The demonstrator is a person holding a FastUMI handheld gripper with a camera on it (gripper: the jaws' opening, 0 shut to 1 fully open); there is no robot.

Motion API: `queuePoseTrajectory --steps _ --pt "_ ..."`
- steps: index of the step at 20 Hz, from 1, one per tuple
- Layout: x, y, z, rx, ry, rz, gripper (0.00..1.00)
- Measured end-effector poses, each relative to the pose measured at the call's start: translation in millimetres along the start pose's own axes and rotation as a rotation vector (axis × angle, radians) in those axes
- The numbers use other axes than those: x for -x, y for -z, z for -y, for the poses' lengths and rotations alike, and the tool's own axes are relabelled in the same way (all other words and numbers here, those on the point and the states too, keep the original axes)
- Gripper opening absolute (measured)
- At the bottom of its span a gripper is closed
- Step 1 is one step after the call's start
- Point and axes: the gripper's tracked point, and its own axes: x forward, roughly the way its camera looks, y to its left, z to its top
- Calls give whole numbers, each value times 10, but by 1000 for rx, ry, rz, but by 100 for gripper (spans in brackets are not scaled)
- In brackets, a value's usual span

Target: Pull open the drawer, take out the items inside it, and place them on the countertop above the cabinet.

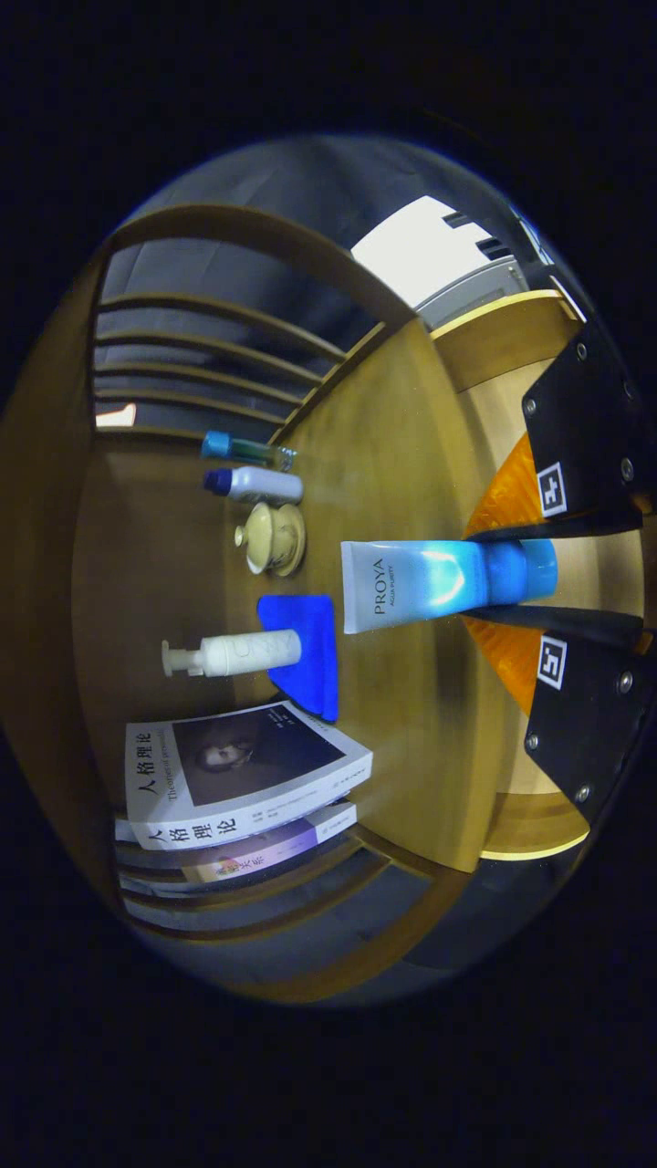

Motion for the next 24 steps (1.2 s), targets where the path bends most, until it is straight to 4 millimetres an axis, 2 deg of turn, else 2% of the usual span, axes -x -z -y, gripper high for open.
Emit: queuePoseTrajectory --steps 4,7,10,14,17,18,21,24 --pt "-315 -199 -95 62 -33 23 33" --pt "-495 -261 -130 124 -45 24 35" --pt "-652 -208 -130 129 -54 -6 37" --pt "-734 -224 -138 91 -77 -11 40" --pt "-867 -163 -114 64 -105 -45 43" --pt "-875 -190 -114 55 -116 -38 46" --pt "-791 -262 -182 -20 -167 12 71" --pt "-500 -359 -173 -65 -192 115 96"
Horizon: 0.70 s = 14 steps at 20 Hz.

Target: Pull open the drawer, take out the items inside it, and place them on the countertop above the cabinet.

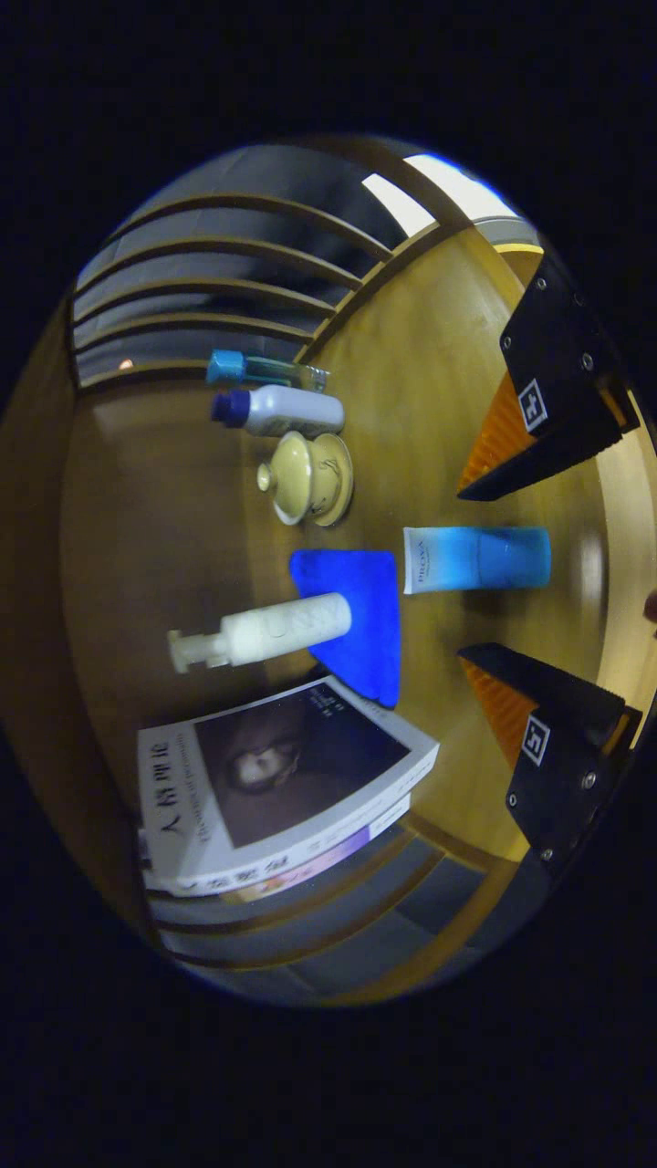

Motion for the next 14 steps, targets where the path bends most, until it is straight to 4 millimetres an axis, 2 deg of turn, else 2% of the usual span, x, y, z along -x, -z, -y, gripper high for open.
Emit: queuePoseTrajectory --steps 4,7,8,11,14 --pt "663 -12 -15 25 -5 128 96" --pt "1255 -29 -135 -4 -36 287 96" --pt "1449 23 -166 -9 -41 310 95" --pt "1885 356 -204 7 -61 311 96" --pt "2217 626 -135 43 -44 334 95"
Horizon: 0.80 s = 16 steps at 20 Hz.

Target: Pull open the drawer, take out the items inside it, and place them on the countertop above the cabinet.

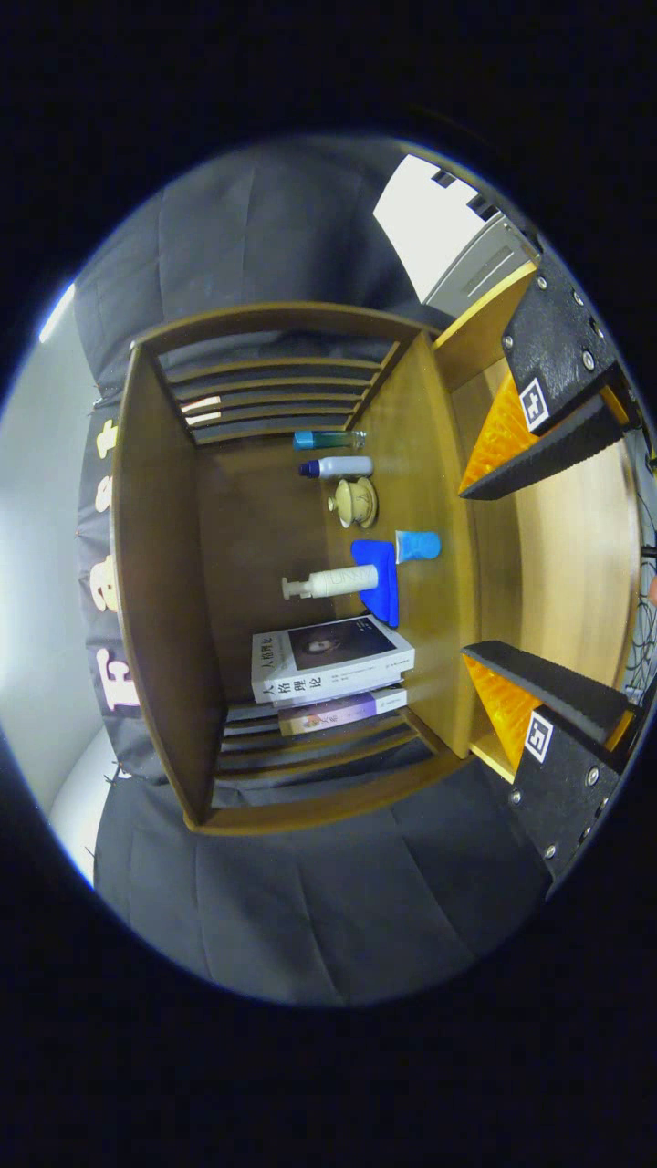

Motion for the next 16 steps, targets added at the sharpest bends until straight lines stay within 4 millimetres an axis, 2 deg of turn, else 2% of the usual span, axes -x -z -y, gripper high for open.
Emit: queuePoseTrajectory --steps 4,6,10,12,16 --pt "430 283 115 50 52 13 95" --pt "567 451 84 69 53 28 95" --pt "815 933 -8 30 31 22 95" --pt "888 1193 118 58 55 -7 95" --pt "906 1441 228 53 84 -6 95"
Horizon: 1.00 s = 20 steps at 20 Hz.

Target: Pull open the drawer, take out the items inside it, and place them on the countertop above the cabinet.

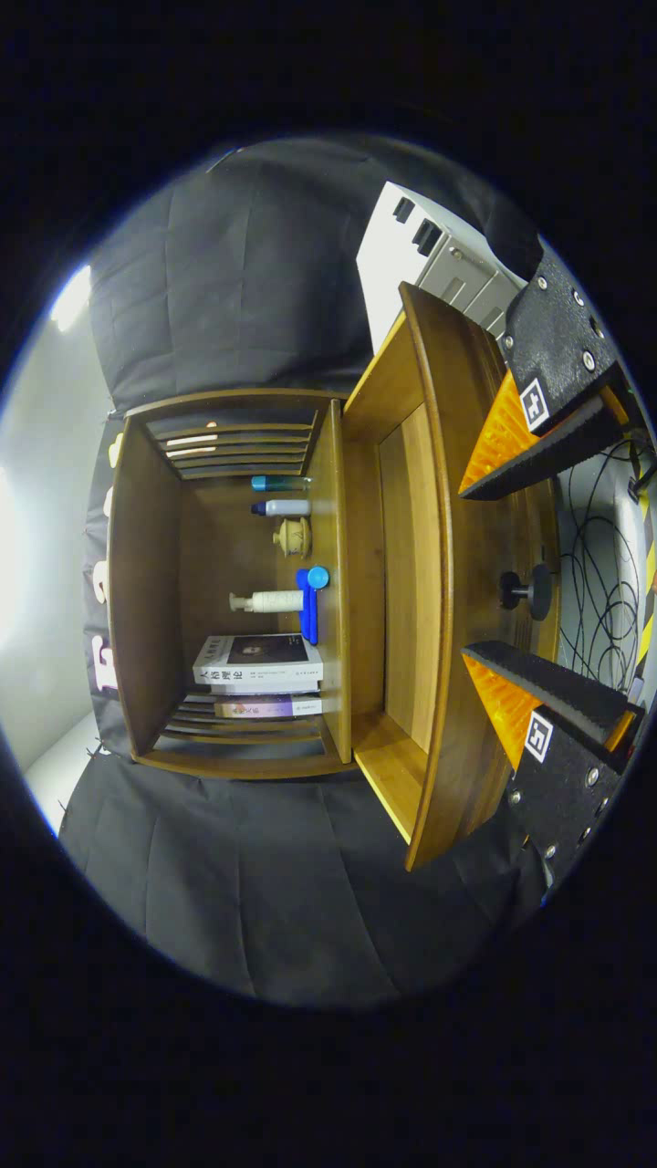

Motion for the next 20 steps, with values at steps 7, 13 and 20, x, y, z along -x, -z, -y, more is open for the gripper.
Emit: queuePoseTrajectory --steps 7,13,20 --pt "-248 202 -40 -3 -4 -19 96" --pt "-301 309 -82 -62 -9 -51 95" --pt "-371 323 -90 -61 -20 -71 95"
